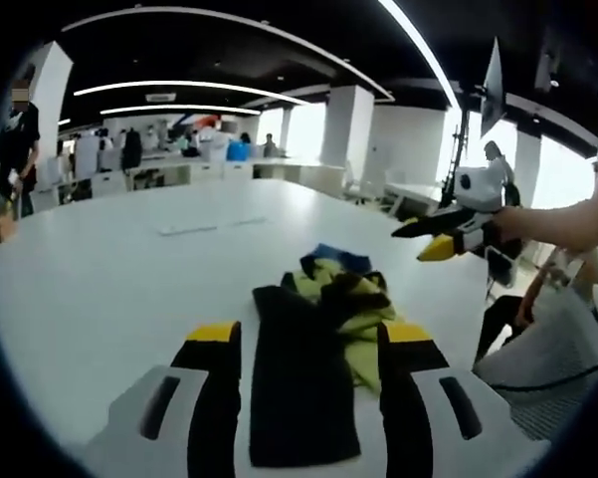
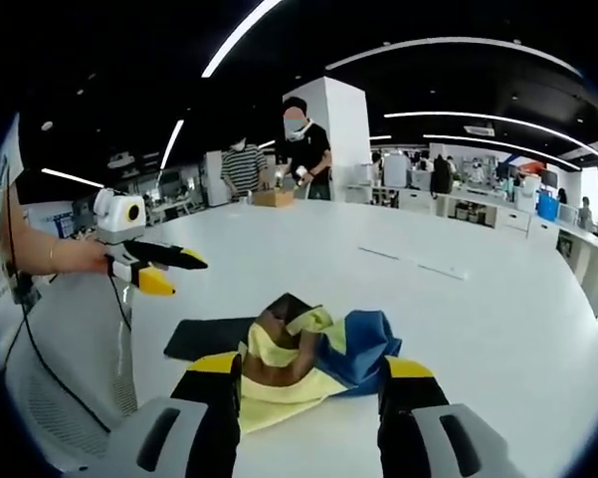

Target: Fold the garment on the visible template until the final outline fits inside the template.

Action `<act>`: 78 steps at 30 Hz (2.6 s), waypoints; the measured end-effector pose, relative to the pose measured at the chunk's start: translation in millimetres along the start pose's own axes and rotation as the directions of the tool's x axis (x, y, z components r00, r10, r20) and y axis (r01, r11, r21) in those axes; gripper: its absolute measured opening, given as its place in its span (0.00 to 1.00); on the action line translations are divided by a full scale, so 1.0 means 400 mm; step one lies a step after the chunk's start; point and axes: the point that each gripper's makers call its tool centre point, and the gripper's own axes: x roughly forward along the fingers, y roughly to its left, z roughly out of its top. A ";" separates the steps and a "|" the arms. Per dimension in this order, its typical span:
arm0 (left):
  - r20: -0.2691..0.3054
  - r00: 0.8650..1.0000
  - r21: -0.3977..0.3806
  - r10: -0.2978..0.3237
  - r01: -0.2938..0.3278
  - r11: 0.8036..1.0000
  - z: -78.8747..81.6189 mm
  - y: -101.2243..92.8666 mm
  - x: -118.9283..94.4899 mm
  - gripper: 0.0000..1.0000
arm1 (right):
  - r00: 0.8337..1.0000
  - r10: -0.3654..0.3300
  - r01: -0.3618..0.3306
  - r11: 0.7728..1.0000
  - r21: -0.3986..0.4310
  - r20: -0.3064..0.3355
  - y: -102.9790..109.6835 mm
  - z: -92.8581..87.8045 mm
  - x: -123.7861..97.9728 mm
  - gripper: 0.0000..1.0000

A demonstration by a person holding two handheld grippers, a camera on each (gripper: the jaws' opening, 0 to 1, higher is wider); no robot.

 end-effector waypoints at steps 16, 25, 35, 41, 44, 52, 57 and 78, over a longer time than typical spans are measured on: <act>-0.033 0.999 -0.060 -0.010 0.008 0.998 0.010 0.015 0.118 0.36 | 0.999 0.029 -0.031 0.999 -0.040 -0.035 -0.023 -0.007 0.066 0.32; -0.056 0.998 -0.049 0.008 -0.011 0.999 0.003 0.026 0.169 0.23 | 0.997 0.036 -0.040 0.997 -0.062 -0.064 -0.035 -0.025 0.097 0.21; -0.137 0.990 -0.034 -0.016 0.012 0.999 -0.040 0.013 0.218 0.22 | 0.994 0.036 -0.045 0.995 -0.086 -0.107 -0.040 -0.054 0.123 0.15; -0.192 0.981 -0.066 -0.035 0.022 0.998 -0.078 0.003 0.245 0.22 | 0.989 0.034 -0.052 0.991 -0.125 -0.143 -0.036 -0.077 0.132 0.14; -0.210 0.977 -0.072 -0.041 0.027 0.997 -0.090 -0.002 0.258 0.22 | 0.987 0.027 -0.047 0.991 -0.128 -0.156 -0.040 -0.088 0.135 0.13; -0.267 0.963 -0.088 -0.031 0.007 0.996 -0.126 -0.002 0.272 0.17 | 0.984 -0.002 -0.022 0.991 -0.131 -0.179 -0.055 -0.105 0.151 0.04; -0.293 0.956 -0.094 -0.019 -0.009 0.996 -0.140 0.003 0.271 0.12 | 0.982 -0.001 -0.023 0.992 -0.124 -0.187 -0.053 -0.113 0.158 0.01; -0.194 0.980 -0.129 0.035 -0.060 0.990 -0.036 0.014 0.179 0.00 | 0.993 -0.038 0.018 0.984 -0.175 -0.109 -0.063 -0.059 0.096 0.00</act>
